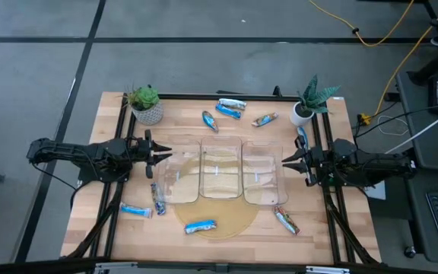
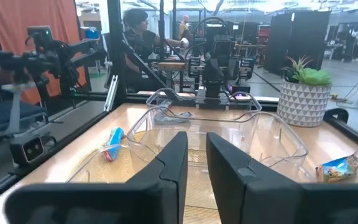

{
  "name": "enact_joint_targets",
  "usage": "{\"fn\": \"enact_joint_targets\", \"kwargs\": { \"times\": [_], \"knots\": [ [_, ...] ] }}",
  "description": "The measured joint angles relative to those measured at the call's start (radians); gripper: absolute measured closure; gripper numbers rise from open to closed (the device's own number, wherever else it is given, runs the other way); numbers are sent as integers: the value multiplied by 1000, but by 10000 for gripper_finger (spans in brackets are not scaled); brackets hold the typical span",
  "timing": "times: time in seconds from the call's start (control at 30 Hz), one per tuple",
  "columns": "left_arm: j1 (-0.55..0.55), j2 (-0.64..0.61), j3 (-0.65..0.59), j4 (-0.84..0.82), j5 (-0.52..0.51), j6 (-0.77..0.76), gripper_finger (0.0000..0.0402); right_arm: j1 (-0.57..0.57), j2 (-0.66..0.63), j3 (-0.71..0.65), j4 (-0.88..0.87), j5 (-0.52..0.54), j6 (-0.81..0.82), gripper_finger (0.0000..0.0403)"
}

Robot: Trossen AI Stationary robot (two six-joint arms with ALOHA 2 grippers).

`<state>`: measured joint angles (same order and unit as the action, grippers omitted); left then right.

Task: Pick and place Granola Bars by type
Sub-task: Put the yellow granola bar into the right transparent bin

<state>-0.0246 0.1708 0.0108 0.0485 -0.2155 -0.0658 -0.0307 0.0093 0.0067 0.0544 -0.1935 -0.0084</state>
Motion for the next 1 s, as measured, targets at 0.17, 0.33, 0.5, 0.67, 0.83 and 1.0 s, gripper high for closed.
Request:
{"fn": "enact_joint_targets", "kwargs": {
  "times": [0.17,0.33,0.5,0.67,0.83,1.0],
  "knots": [
    [0,0,0,0,0,0,309,0,0,0,0,0,2,339],
    [0,0,0,0,-24,0,313,0,0,0,1,0,-2,339],
    [0,0,0,4,-106,0,313,0,0,0,10,75,-13,339],
    [0,0,0,7,-116,0,311,0,0,0,22,96,111,339],
    [0,0,0,8,-124,0,309,0,0,0,22,96,140,339],
    [0,0,0,141,-158,-61,313,0,0,0,110,199,276,339]
  ]
}}
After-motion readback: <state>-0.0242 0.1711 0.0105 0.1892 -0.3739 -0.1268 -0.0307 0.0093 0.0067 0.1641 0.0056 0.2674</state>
